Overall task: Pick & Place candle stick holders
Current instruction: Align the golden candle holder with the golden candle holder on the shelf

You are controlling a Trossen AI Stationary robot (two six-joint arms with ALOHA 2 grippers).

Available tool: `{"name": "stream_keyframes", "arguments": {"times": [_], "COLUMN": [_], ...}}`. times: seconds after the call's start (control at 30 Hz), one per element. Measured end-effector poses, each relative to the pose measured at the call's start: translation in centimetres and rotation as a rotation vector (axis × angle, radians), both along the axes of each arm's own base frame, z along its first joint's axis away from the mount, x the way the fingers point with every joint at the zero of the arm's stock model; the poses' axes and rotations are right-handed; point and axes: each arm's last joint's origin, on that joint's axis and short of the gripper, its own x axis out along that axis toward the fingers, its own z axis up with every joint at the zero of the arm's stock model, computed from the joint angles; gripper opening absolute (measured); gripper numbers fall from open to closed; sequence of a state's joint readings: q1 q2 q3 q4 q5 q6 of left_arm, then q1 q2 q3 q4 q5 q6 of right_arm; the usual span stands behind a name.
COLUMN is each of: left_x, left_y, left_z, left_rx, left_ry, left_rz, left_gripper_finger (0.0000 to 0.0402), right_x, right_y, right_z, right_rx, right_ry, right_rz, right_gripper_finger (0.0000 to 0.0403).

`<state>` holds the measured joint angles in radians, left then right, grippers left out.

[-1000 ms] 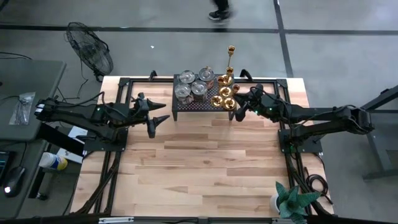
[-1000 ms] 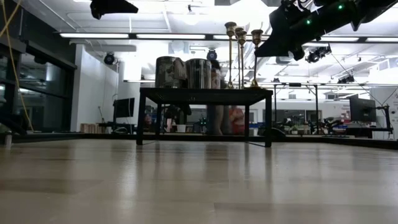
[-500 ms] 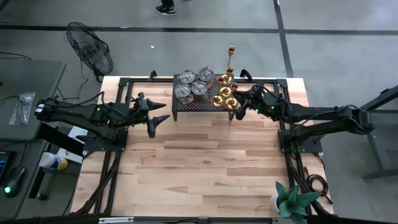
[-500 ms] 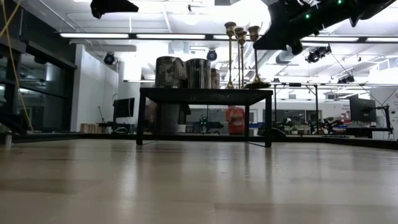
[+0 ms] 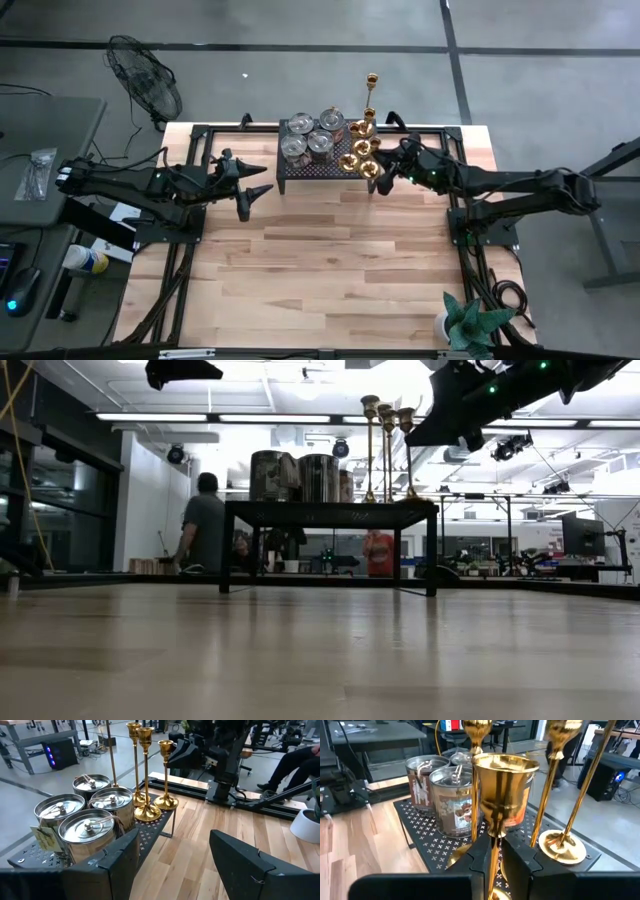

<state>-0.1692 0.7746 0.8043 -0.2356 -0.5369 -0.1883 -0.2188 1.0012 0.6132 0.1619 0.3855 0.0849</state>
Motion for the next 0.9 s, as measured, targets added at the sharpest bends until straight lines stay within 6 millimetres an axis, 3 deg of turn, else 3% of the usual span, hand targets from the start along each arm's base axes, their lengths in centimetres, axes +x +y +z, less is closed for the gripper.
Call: {"name": "stream_keyframes", "arguments": {"times": [0.9], "left_x": [0.0], "left_y": [0.0], "left_z": [0.0], "left_rx": [-0.001], "left_ry": [-0.002], "left_rz": [-0.002], "left_gripper_finger": [0.0234], "right_x": [1.6], "right_y": [-1.2], "right_z": [-1.1], "right_rx": [0.011], "right_ry": [-0.025], "right_rz": [-0.026], "right_gripper_finger": [0.0036]}}
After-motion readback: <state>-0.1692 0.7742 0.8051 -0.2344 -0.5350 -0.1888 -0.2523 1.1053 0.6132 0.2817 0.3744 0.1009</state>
